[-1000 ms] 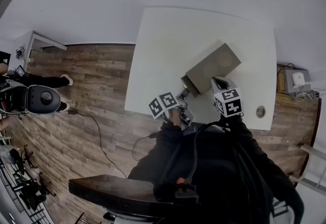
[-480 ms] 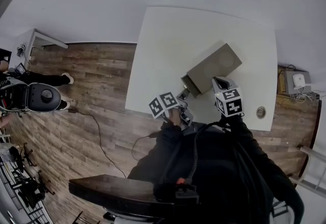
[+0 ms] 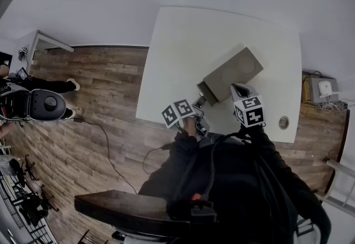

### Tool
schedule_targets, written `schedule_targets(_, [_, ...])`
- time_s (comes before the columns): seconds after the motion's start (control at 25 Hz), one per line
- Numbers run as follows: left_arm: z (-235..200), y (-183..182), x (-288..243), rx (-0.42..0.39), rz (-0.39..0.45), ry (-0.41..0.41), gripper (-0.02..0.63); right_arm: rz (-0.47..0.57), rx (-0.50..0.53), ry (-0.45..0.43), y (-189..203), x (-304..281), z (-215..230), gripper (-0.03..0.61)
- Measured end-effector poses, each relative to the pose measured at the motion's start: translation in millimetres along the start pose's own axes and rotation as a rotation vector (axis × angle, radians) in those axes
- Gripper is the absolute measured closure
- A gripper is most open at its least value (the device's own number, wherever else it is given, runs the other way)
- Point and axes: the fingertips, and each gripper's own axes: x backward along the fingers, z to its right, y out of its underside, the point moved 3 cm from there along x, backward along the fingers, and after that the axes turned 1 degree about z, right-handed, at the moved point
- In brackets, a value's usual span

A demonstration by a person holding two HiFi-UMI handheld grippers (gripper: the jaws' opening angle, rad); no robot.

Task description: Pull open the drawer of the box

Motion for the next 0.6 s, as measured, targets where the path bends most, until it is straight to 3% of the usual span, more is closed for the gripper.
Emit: schedule_targets(0.6, [-7.4, 1.4, 9.4, 0.009, 0.012, -0.016, 0.589, 0.004, 0.001, -0.003, 1.6, 0.9, 0.6, 0.584])
